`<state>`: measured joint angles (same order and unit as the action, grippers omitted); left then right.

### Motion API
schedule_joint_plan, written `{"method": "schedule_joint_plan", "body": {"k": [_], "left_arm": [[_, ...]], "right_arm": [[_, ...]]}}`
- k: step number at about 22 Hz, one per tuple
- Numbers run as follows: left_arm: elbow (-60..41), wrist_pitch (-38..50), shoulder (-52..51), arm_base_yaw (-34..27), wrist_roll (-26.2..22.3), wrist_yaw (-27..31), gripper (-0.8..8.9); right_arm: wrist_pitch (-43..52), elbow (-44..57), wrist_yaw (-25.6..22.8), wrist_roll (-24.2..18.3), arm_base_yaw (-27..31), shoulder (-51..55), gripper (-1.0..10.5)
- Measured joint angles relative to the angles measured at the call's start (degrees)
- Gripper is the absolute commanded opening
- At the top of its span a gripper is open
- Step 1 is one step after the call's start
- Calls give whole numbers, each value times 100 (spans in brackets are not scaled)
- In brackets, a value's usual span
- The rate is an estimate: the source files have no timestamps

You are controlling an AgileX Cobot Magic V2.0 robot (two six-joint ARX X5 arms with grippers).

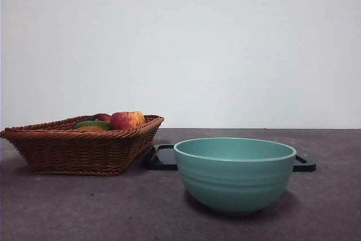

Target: Pick up the wifruite, put it on the bowl, pick up the plate, put it on desk

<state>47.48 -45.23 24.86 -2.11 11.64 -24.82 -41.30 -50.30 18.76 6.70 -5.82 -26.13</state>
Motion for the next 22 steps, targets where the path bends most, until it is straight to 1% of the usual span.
{"method": "schedule_joint_plan", "body": {"k": [5,11,14,16,17,18,19,20,21,22], "left_arm": [[470,-789,743,131,-529,-374,10],[706,-1620,1338,533,-1119,-511,10],[706,-1845,1429,761,-1375,-514,10],[706,-1840,1412,804,-1419,-514,11],[706,-1840,1410,804,-1427,-514,28],[706,-1840,1410,804,-1434,-514,84],[706,-1840,1412,804,-1434,-514,155],[706,-1838,1412,804,-1432,-514,296],[706,-1836,1412,804,-1432,-511,395],[706,-1834,1412,804,-1434,-514,440]], "right_arm": [[-929,-573,424,-503,0,-874,6],[-1784,-767,828,-1003,-55,-1657,6],[-2031,-767,835,-1132,-350,-1812,6],[-2035,-767,846,-1143,-505,-1827,6],[-2028,-767,846,-1145,-542,-1827,6],[-2028,-767,846,-1145,-551,-1827,8],[-2028,-769,848,-1143,-555,-1827,37],[-2028,-769,846,-1143,-562,-1827,152],[-2026,-769,846,-1143,-564,-1827,272],[-2022,-769,846,-1141,-564,-1827,384]]}}
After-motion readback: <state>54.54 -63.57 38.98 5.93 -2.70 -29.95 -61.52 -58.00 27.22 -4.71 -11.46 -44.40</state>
